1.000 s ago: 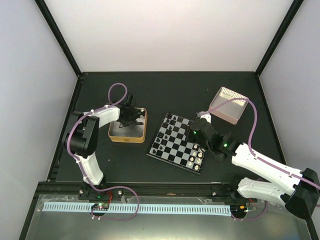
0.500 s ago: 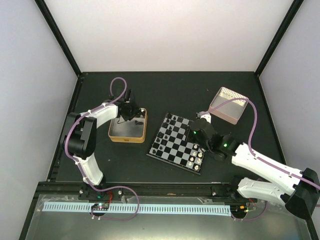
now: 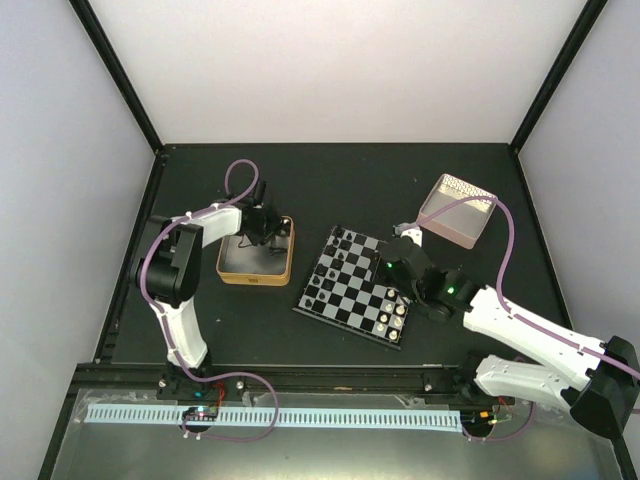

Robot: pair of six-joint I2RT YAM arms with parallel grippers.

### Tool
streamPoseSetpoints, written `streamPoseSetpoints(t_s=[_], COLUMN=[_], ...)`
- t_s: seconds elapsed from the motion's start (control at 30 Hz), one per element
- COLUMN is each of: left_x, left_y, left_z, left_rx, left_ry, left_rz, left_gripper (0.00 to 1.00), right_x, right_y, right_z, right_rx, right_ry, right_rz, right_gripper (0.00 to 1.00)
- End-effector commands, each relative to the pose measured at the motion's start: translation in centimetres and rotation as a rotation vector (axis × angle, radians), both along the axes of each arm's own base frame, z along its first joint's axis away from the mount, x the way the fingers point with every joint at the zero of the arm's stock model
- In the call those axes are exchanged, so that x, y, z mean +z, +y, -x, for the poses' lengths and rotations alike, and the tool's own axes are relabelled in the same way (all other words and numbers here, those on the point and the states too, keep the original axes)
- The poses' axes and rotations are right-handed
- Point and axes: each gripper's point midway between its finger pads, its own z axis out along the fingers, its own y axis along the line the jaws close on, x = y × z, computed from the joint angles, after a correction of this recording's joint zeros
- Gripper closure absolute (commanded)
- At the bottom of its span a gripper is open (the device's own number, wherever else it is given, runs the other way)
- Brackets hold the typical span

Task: Set up the chess pieces on the board
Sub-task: Pick up the chess piece from the storage box.

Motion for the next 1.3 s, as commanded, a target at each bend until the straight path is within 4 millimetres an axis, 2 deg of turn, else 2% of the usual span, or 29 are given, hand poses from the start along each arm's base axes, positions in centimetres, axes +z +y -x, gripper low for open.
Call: streamPoseSetpoints(t_s=[0.0, 0.27, 0.4, 0.53, 0.8, 0.87, 1.07, 1.27], left_x=[0.3, 0.7, 0.7, 1.2, 2.9, 2.5, 0.2, -1.6], left_y=[1.2, 3.7, 2.0, 0.4, -0.6, -0.4, 1.6, 2.2], left_z=[-0.9, 0.1, -0.2, -0.5, -1.1, -1.3, -0.7, 0.2], left_rx=[0.058, 0.030, -0.073, -0.111, -0.068, -0.044, 0.060, 0.040], left_ry=[0.015, 0.042, 0.032, 0.012, -0.071, -0.054, 0.032, 0.102], left_rz=[-0.061, -0.222, -0.151, -0.062, 0.027, 0.024, -0.070, -0.117], left_gripper=[0.61, 0.75, 0.78, 0.73, 0.63, 0.63, 0.63, 0.68], right_x=[0.0, 0.3, 0.2, 0.2, 0.0, 0.0, 0.4, 1.0], right_y=[-0.8, -0.9, -0.9, -0.9, -0.9, -1.0, -1.6, -2.4], right_z=[-0.2, -0.2, -0.3, -0.2, -0.2, -0.2, 0.2, 0.5], right_rx=[-0.032, -0.035, -0.036, -0.035, -0.037, -0.038, -0.049, -0.052], right_ry=[-0.010, -0.018, -0.019, -0.018, -0.013, -0.012, -0.026, -0.061], right_rz=[0.009, 0.006, 0.006, 0.004, 0.006, 0.007, -0.003, -0.027], right_gripper=[0.75, 0.75, 0.75, 0.74, 0.74, 0.74, 0.74, 0.74])
